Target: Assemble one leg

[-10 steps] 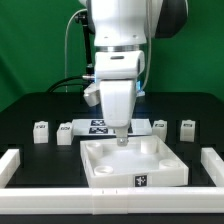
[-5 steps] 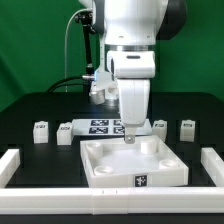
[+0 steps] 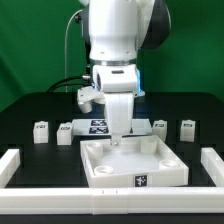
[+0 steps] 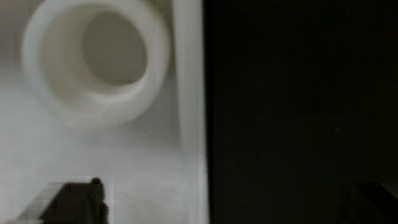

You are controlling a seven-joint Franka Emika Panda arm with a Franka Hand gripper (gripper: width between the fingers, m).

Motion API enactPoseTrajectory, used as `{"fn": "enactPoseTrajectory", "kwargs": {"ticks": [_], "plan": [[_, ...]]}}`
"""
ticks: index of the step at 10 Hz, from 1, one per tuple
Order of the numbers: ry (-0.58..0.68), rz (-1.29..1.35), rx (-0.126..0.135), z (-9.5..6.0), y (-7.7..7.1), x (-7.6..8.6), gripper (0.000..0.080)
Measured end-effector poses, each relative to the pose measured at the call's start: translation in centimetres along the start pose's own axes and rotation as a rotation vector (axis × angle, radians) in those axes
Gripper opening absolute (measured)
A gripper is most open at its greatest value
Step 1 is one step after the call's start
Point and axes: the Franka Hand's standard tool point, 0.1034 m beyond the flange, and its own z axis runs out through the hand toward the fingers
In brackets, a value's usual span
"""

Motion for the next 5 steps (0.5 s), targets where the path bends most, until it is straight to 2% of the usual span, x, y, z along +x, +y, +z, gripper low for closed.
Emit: {"fn": "enactPoseTrajectory", "kwargs": {"ticks": [2, 4, 5], "plan": [[0.004, -0.039, 0.016, 1.0, -0.1, 1.0, 0.065], [0.001, -0.104, 0.014, 1.2, 0.4, 2.1, 0.065], [0.0, -0.099, 0.011, 1.2, 0.5, 2.0, 0.065]]}}
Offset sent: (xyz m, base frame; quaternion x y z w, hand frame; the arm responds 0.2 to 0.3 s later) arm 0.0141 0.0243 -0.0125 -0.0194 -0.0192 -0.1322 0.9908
